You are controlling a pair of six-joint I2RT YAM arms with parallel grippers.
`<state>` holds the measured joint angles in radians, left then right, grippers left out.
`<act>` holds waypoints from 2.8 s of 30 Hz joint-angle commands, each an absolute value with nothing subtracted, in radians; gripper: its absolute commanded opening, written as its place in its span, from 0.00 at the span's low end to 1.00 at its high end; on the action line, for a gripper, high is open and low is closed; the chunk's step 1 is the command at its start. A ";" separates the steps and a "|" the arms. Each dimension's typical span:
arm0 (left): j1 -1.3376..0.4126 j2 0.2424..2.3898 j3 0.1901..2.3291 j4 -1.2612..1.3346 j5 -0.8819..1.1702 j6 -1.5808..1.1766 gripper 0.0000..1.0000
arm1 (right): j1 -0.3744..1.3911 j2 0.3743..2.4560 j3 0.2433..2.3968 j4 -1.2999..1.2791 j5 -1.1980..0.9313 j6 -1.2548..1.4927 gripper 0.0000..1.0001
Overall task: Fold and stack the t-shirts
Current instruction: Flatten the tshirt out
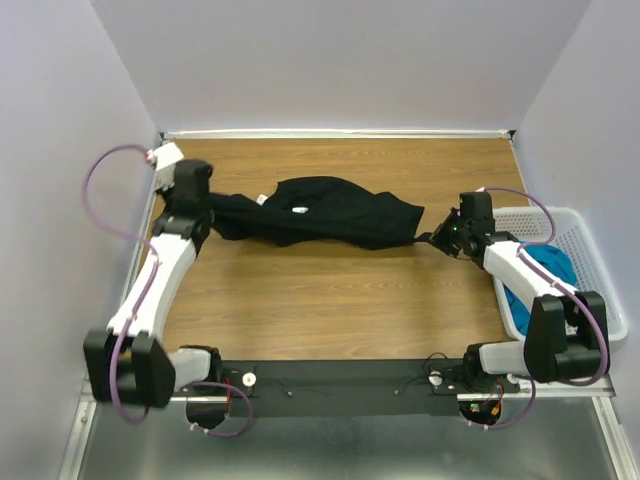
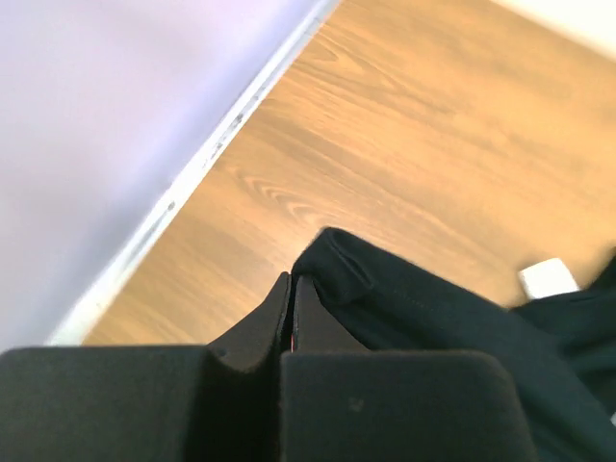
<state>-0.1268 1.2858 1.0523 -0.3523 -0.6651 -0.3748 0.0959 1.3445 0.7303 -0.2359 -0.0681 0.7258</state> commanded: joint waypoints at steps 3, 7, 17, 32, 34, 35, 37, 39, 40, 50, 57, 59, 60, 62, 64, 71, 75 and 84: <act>0.069 0.982 0.775 -0.397 -0.540 -0.653 0.00 | 0.054 1.293 0.781 -0.336 0.115 0.669 0.01; 0.130 0.855 0.626 -0.330 -0.459 -0.678 0.00 | 0.041 1.286 0.779 -0.347 0.104 0.666 0.01; 0.130 1.115 0.891 -0.104 -0.264 -0.548 0.00 | 0.040 1.409 1.041 -0.347 0.086 0.618 0.01; 0.130 1.399 1.968 -0.088 -0.155 -0.376 0.00 | 0.034 1.593 1.983 -0.336 0.144 0.374 0.01; 0.129 1.330 1.919 -0.046 -0.166 -0.347 0.00 | 0.034 1.510 1.967 -0.328 0.161 0.322 0.01; 0.130 1.265 1.899 -0.025 -0.172 -0.313 0.00 | 0.034 1.479 1.938 -0.322 0.167 0.308 0.01; 0.129 1.170 1.836 -0.014 -0.190 -0.278 0.00 | 0.035 1.378 1.896 -0.318 0.175 0.262 0.01; 0.129 1.084 1.787 -0.024 -0.212 -0.230 0.00 | 0.034 1.303 1.821 -0.313 0.181 0.229 0.01; 0.129 1.057 1.775 -0.038 -0.221 -0.218 0.00 | 0.035 1.267 1.800 -0.311 0.181 0.216 0.01; 0.041 0.899 1.686 -0.137 -0.342 -0.040 0.00 | 0.034 0.960 1.646 -0.313 0.152 0.150 0.01; 0.032 0.971 1.562 -0.117 -0.305 -0.006 0.00 | 0.035 1.025 1.563 -0.313 0.097 0.138 0.01; 0.032 1.027 1.517 -0.089 -0.288 -0.006 0.00 | 0.034 1.078 1.542 -0.313 0.094 0.135 0.01; 0.032 1.052 1.465 -0.075 -0.276 -0.005 0.00 | 0.034 1.104 1.519 -0.310 0.092 0.132 0.00; 0.032 1.144 1.418 -0.032 -0.272 -0.012 0.00 | 0.035 1.184 1.500 -0.308 0.101 0.130 0.00; 0.032 1.260 1.368 0.023 -0.265 -0.029 0.00 | 0.034 1.276 1.473 -0.278 0.109 0.123 0.01; 0.015 1.703 1.422 0.075 -0.267 -0.032 0.00 | 0.035 1.578 1.397 -0.086 0.095 0.100 0.01; 0.003 1.891 1.511 0.080 -0.293 -0.029 0.00 | 0.035 1.787 1.420 0.018 0.078 0.094 0.01; -0.057 2.161 1.752 0.045 -0.374 -0.067 0.03 | 0.034 2.138 1.644 0.051 0.135 0.080 0.01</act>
<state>-0.0578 2.1292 1.6733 0.0170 -0.2768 -0.0418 0.0502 2.0869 1.5352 -0.0227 0.0502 0.1040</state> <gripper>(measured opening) 0.025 0.006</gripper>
